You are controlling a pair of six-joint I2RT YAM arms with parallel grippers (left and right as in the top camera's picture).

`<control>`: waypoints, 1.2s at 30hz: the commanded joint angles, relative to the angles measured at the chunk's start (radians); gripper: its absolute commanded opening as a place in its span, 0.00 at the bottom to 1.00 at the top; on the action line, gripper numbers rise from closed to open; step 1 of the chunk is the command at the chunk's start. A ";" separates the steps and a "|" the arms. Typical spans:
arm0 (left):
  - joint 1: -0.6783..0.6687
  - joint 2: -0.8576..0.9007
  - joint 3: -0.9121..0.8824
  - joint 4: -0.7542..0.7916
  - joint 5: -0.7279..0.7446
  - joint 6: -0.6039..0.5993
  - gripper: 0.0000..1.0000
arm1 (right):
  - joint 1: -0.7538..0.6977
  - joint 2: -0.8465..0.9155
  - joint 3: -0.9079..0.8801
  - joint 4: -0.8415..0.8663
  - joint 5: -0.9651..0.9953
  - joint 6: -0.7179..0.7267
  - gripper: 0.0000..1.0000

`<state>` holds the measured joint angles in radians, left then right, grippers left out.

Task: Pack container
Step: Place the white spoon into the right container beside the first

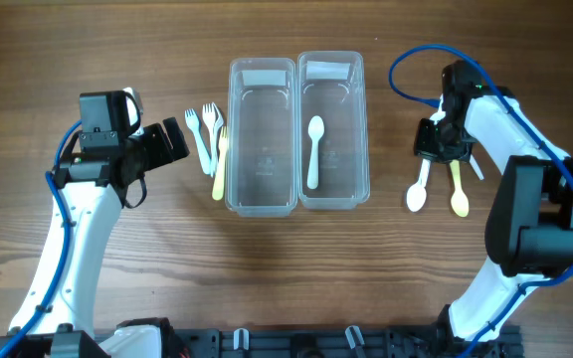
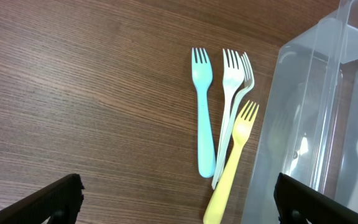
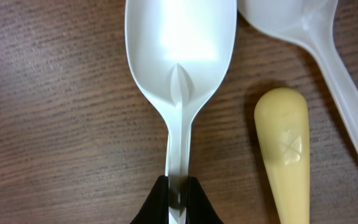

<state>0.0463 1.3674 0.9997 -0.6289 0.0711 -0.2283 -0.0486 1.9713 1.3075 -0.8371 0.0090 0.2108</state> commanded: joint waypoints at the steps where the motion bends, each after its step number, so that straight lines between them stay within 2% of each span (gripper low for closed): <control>1: -0.005 0.003 0.021 0.003 -0.013 0.019 1.00 | 0.003 -0.034 0.001 -0.019 0.021 0.002 0.04; 7: -0.005 0.003 0.021 0.003 -0.013 0.019 1.00 | 0.014 -0.140 0.002 -0.035 0.006 0.006 0.04; 12: -0.005 0.003 0.021 0.003 -0.013 0.019 1.00 | 0.052 -0.335 0.002 -0.031 -0.088 0.036 0.04; 15: -0.005 0.003 0.021 0.003 -0.013 0.019 1.00 | 0.099 -0.454 0.002 -0.013 -0.192 0.043 0.04; 20: -0.005 0.003 0.021 0.003 -0.013 0.019 1.00 | 0.230 -0.553 0.002 0.027 -0.243 0.104 0.04; 24: -0.005 0.003 0.021 0.003 -0.013 0.019 1.00 | 0.349 -0.531 0.001 0.079 -0.194 0.108 0.04; 29: -0.005 0.003 0.021 0.003 -0.013 0.019 1.00 | 0.435 -0.392 0.001 0.148 -0.039 0.185 0.04; 32: -0.005 0.003 0.021 0.003 -0.013 0.019 1.00 | 0.441 -0.267 0.001 0.186 -0.055 0.184 0.04; 36: -0.005 0.003 0.021 0.003 -0.013 0.019 1.00 | 0.441 -0.199 0.001 0.187 -0.119 0.181 0.07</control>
<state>0.0467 1.3674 0.9997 -0.6292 0.0711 -0.2283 0.3901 1.7351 1.3045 -0.6533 -0.0891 0.3710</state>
